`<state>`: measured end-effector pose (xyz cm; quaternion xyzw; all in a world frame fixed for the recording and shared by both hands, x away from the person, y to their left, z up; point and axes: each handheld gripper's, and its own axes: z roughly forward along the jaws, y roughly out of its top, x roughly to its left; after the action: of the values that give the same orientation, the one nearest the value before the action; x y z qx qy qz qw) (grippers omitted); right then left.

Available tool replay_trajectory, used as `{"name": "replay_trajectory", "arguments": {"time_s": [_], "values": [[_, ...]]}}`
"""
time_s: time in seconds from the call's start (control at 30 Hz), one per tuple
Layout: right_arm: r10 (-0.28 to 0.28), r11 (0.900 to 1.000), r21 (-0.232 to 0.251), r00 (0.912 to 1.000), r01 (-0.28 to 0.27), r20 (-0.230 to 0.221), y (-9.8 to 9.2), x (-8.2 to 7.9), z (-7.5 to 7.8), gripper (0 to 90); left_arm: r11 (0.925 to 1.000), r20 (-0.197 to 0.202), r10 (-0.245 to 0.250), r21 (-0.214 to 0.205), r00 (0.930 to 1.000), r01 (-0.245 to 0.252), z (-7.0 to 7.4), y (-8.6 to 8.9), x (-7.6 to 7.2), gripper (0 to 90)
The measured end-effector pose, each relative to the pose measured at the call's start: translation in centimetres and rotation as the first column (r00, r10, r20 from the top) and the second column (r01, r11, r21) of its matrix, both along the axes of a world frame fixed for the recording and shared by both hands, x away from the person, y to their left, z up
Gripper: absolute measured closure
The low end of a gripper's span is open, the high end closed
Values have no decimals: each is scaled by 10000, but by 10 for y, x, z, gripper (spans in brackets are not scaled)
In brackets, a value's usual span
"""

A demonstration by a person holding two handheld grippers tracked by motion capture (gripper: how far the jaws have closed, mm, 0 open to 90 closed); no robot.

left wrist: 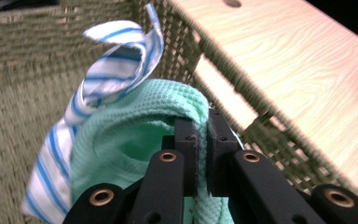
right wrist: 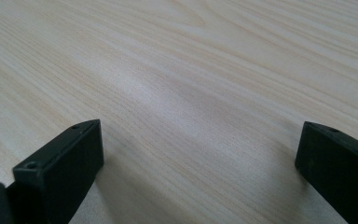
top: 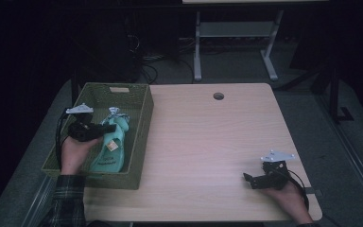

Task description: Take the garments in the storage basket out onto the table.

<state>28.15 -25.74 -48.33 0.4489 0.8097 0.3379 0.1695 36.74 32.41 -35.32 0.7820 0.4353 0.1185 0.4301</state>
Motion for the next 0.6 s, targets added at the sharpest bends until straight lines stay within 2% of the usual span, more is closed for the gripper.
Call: {"name": "replay_trajectory", "arguments": {"time_s": [0.13, 0.17, 0.27, 0.3, 0.4, 0.6], "values": [[8, 10000, -2, 10000, -8, 7, 0, 0, 0, 4, 10000, 244, -86, -1, 9997, 86, 9, -2, 0, 850], [13, 10000, -5, 10000, -13, 6, 0, 0, 0, 4, 9998, 409, -136, -140, 9991, 142, 14, -4, -1, 849], [11, 10000, -2, 10000, -11, 3, 0, 0, 0, 4, 9997, 526, -207, -122, 9984, 214, 19, -6, -1, 849], [9, 10000, -1, 10000, -9, 6, 0, 0, 0, 4, 9995, 687, -241, -176, 9973, 253, 23, -8, -1, 849], [6, 10000, -6, 10000, -6, 9, 0, 0, 0, 4, 9993, 828, -282, -223, 9962, 301, 28, -9, -2, 850], [10, 10000, -2, 10000, -10, 6, 0, 0, 0, 4, 9985, 1273, -418, -303, 9910, 461, 49, -13, -3, 850]]}}
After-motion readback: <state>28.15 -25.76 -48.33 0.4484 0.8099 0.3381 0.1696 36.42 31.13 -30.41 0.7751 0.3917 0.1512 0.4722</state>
